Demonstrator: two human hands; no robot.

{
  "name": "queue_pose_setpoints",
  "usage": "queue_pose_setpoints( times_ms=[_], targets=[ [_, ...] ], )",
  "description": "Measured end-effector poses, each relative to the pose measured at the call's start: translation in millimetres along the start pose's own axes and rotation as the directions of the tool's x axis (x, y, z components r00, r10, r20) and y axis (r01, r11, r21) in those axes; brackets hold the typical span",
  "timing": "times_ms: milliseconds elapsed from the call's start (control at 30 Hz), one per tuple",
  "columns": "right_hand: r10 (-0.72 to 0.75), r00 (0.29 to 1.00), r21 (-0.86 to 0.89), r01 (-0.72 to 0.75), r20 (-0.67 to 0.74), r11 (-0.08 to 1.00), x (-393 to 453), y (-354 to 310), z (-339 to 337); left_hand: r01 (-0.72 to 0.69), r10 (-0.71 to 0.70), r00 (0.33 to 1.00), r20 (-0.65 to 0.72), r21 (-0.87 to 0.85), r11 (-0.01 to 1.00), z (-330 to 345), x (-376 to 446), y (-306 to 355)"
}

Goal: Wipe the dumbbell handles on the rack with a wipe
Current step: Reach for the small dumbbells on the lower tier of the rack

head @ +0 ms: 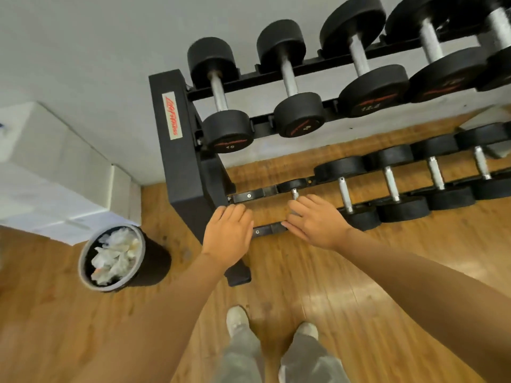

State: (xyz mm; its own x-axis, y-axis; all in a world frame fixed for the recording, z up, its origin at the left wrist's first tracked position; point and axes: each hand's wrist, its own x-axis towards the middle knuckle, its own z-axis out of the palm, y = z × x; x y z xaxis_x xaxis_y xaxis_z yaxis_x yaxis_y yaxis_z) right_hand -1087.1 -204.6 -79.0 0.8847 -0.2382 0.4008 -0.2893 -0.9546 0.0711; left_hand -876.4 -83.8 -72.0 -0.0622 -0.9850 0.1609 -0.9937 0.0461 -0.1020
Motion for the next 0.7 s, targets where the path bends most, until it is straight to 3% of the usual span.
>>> queue_pose_setpoints(
  times_ms=[433,700],
  targets=[
    [-0.306,0.952,0.003,0.306,-0.007,0.952,160.9,-130.8,8.8,0.188,-0.195,0.940,-0.280,-0.052,0.981,-41.7,-136.1,-132.3],
    [-0.417,0.907,0.098,0.421,-0.059,0.902,277.0,-251.0,42.6,0.330,-0.305,0.905,-0.297,0.037,0.943,-47.0,-241.9,-244.6]
  ],
)
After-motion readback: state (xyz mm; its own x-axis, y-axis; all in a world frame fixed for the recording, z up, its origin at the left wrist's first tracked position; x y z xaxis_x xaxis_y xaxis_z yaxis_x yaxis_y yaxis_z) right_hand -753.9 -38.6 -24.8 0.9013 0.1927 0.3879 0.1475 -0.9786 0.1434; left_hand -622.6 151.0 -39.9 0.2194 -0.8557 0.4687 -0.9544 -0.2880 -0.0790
